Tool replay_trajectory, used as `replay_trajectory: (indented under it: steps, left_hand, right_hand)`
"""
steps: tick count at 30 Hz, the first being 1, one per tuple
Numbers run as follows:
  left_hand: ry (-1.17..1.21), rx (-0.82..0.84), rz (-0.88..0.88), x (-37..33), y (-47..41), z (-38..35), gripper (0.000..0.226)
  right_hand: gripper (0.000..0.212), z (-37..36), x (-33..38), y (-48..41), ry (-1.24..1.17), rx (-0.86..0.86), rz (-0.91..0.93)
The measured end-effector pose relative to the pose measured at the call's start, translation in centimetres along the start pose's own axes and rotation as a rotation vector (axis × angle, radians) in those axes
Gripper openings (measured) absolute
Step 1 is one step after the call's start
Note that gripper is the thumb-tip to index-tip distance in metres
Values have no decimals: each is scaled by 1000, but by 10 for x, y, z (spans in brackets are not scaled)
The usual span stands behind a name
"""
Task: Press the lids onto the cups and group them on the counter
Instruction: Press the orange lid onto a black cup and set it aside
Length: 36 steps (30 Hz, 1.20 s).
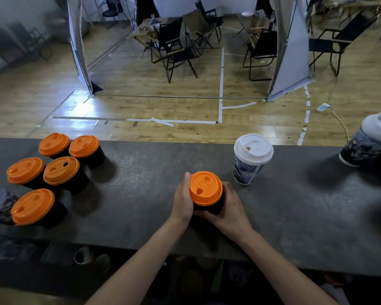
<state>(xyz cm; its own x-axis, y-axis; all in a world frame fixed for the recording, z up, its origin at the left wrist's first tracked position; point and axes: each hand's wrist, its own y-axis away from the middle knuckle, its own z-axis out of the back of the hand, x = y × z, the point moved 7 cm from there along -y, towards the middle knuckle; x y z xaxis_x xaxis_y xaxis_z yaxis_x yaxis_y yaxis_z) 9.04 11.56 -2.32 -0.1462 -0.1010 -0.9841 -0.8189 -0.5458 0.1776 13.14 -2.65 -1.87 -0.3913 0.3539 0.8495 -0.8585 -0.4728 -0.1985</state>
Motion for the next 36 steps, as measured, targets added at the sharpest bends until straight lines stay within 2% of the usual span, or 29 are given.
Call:
replay_trajectory:
  steps: [3, 7, 12, 18, 24, 29, 36]
  left_hand:
    - [-9, -6, 5, 0, 1, 1, 53]
    - [-27, 116, 62, -8, -8, -1, 55]
    - [-47, 13, -22, -12, -1, 1, 54]
    - [27, 73, 61, -6, 0, 1, 58]
    - [-31, -14, -34, -7, 8, 2, 55]
    - [-36, 138, 43, -10, 0, 1, 53]
    - [-39, -8, -1, -14, 10, 6, 52]
  right_hand:
    - [78, 1, -2, 1, -15, -6, -23]
    - [78, 1, -1, 0, 0, 6, -15]
    - [88, -2, 2, 1, 38, 25, 21]
    - [79, 0, -1, 1, 71, 38, 6]
    - [84, -3, 0, 1, 97, 54, 6]
    - [71, -2, 1, 1, 103, 59, 35]
    - [84, -3, 1, 2, 83, 38, 0]
